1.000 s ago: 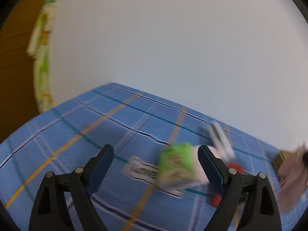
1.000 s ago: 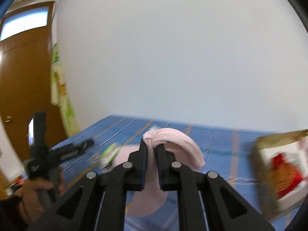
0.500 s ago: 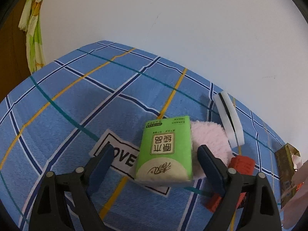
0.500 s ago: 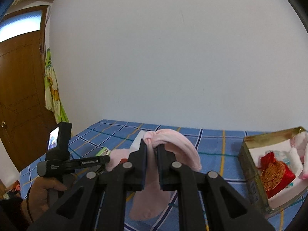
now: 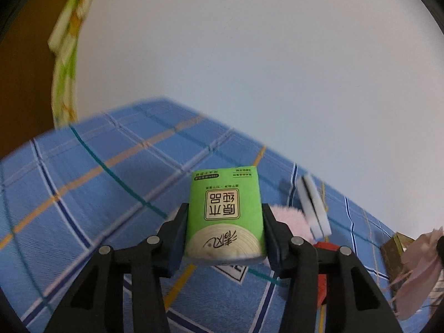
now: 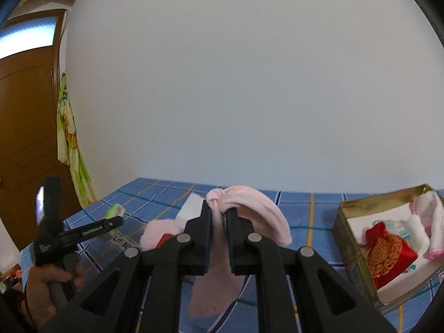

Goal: Organize soft objects
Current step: 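Carry the tissue pack with the left tool while the right tool carries the pink cloth to the tin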

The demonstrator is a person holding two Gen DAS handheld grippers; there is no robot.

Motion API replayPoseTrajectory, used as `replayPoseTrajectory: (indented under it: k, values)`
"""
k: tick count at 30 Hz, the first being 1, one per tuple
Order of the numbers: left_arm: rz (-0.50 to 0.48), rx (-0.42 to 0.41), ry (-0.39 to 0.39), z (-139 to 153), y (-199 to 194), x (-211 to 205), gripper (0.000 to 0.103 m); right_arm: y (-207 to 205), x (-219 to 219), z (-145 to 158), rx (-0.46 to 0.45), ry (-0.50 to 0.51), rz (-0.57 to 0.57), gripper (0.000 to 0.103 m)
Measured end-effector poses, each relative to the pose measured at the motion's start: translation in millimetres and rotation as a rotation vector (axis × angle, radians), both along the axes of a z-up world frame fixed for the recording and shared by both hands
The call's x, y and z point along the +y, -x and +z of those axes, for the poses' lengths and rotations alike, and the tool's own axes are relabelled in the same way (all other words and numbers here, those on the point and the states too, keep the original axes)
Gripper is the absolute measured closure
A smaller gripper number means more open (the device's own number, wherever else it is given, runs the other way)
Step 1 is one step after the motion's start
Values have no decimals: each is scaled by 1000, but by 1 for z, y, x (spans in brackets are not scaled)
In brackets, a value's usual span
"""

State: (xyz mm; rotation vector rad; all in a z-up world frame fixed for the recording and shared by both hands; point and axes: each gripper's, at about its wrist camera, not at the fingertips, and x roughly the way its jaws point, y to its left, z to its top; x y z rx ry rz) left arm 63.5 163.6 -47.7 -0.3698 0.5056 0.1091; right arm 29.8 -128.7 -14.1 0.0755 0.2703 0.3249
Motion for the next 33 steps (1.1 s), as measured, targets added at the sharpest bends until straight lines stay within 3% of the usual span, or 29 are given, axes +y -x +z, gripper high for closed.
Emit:
replayPoseTrajectory:
  k: [7, 11, 25, 33]
  values:
    - [-23, -139, -123, 21, 19, -38, 52, 31, 4, 8, -200, 141, -110, 93]
    - [-67, -155, -104, 27, 27, -60, 52, 45, -1, 8, -267, 187, -135, 93]
    - [-214, -201, -153, 39, 42, -159, 52, 53, -40, 12, -302, 223, -222, 93]
    - [-265, -221, -182, 41, 45, -193, 52, 53, -73, 14, -309, 222, -271, 93]
